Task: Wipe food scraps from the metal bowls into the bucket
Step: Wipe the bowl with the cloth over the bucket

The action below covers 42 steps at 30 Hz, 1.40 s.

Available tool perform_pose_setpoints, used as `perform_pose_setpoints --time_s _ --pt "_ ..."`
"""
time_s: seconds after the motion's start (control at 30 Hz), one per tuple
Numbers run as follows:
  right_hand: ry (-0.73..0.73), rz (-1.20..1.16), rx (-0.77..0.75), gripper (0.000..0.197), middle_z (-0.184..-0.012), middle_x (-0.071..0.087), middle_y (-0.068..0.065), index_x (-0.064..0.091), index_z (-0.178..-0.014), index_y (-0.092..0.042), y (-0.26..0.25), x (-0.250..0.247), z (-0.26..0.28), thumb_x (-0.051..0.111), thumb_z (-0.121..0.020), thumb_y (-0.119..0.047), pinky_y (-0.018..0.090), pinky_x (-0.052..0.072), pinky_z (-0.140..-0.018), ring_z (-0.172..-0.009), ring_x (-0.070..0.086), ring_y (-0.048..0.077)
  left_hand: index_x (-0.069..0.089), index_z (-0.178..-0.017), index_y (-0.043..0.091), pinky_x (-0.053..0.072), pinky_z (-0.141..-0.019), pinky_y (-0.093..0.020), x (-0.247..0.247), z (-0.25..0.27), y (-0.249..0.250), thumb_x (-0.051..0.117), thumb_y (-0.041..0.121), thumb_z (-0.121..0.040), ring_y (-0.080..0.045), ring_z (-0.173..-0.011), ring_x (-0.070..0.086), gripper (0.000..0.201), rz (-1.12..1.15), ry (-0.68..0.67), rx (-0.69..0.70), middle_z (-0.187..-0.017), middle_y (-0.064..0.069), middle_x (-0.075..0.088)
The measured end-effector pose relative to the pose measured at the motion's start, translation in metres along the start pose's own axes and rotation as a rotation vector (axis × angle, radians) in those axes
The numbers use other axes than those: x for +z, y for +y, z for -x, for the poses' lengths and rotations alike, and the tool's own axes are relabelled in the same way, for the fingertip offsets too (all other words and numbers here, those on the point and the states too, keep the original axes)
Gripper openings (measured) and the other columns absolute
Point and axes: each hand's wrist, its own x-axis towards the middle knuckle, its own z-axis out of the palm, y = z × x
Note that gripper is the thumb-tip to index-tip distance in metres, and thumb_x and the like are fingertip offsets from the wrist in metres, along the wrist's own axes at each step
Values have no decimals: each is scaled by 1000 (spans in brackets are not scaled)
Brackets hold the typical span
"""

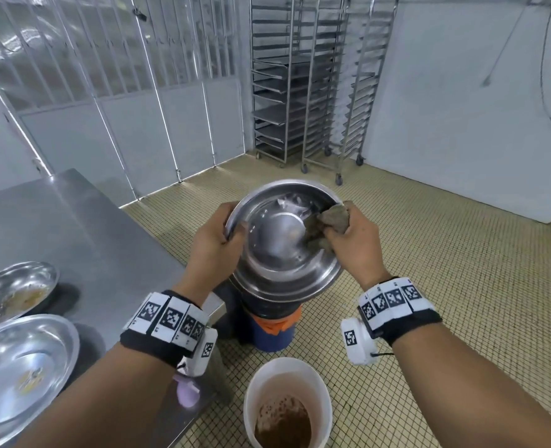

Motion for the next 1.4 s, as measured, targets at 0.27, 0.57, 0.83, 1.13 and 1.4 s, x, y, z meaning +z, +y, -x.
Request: perform_pose_setpoints --time_s 0.27,0.57,0.83,1.13,1.4 --pt "-220 298 -134 38 -82 58 -13 59 -123 -30 -21 -14 -17 71 -90 -15 3 36 -45 -68 50 -7 70 -118 33 46 -70 -4 2 -15 18 60 19 -104 8 -88 66 23 -46 -108 125 -98 20 72" --pt "29 -107 102 30 -93 63 -17 57 -110 -22 -3 11 13 77 -87 -16 1 41 -60 -82 59 -4 73 -116 21 47 -61 -13 7 -10 28 58 15 -104 0 -68 62 20 228 212 70 -79 18 70" --pt "31 -91 49 39 -91 62 -19 54 -112 -32 -20 -8 -17 81 -86 -26 5 44 -58 -83 60 -3 72 -113 20 48 -56 -23 8 -14 37 58 14 -104 -16 -63 59 17 166 225 192 -77 11 69" --pt "-28 -227 126 61 -102 67 -17 55 -119 -29 -1 26 18 90 -72 -47 17 52 -76 -92 63 -3 70 -118 13 41 -59 -34 7 -14 31 57 11 -104 -29 -65 50 19 179 407 346 -75 -13 58" --pt "113 -166 61 46 -92 64 -19 58 -113 -24 -17 -1 -22 87 -79 -35 1 42 -61 -82 56 -10 70 -126 11 48 -58 -35 7 -11 25 58 10 -104 -23 -65 57 26 99 284 320 -78 -3 67"
